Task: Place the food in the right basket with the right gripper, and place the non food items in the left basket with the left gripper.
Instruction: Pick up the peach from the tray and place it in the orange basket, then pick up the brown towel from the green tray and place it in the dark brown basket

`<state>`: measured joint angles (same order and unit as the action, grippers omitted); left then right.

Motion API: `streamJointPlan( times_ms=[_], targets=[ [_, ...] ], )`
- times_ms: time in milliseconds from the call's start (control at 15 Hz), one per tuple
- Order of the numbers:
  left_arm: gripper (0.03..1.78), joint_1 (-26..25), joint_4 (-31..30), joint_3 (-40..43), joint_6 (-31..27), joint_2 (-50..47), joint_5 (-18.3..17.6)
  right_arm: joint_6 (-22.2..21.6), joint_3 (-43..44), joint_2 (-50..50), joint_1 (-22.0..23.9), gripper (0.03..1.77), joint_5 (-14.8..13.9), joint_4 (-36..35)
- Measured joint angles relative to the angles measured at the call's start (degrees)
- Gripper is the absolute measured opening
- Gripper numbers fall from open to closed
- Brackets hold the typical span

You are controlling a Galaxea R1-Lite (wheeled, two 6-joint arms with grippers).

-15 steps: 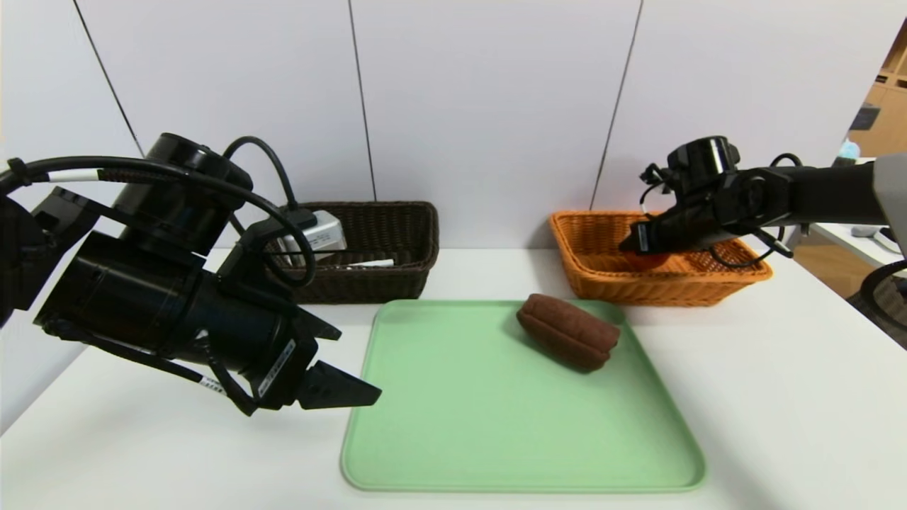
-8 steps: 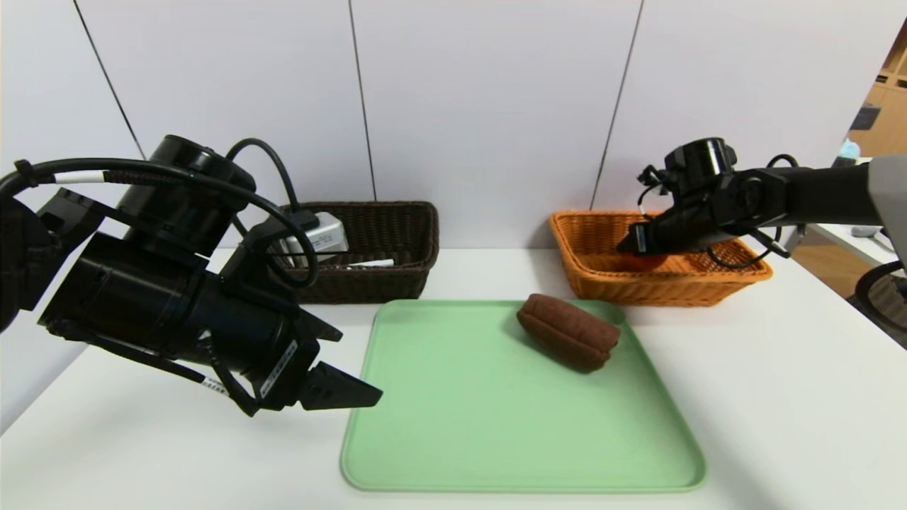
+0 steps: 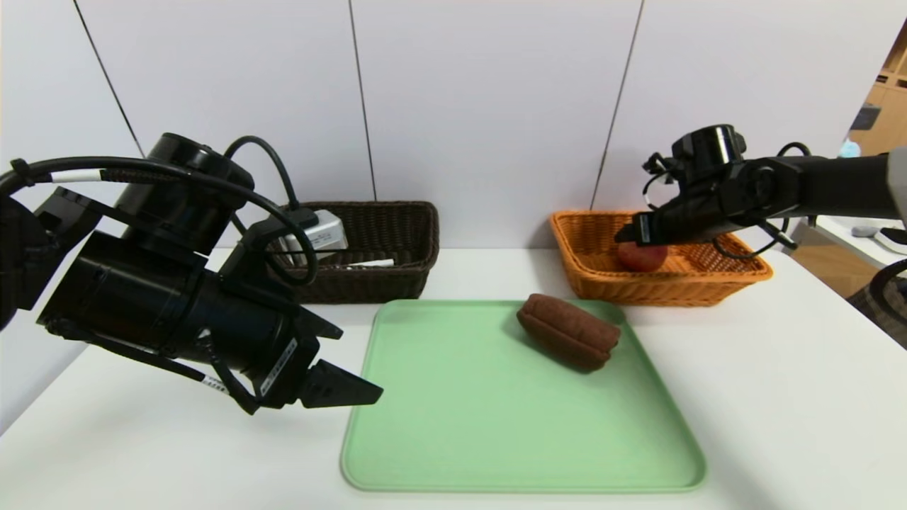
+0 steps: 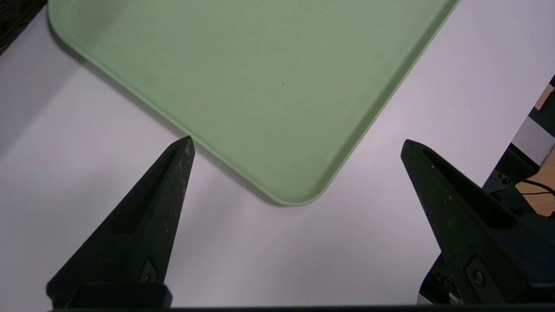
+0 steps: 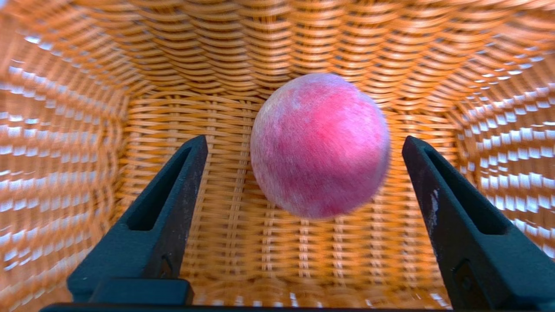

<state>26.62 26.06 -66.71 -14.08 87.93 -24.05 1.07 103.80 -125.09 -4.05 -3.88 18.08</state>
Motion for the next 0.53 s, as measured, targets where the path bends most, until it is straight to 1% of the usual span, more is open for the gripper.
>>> streamJointPlan(
  times_ms=[267,533],
  targets=[
    [1.69,0.00,-0.02,-0.13,0.00,-0.11,0.02,-0.11,0.09,5.35,-0.55,1.61,0.40,3.45],
    [1.69,0.05,-0.02,-0.18,-0.05,-0.41,0.00,-0.26,-1.49,13.26,-1.85,1.65,0.72,8.22]
  ],
)
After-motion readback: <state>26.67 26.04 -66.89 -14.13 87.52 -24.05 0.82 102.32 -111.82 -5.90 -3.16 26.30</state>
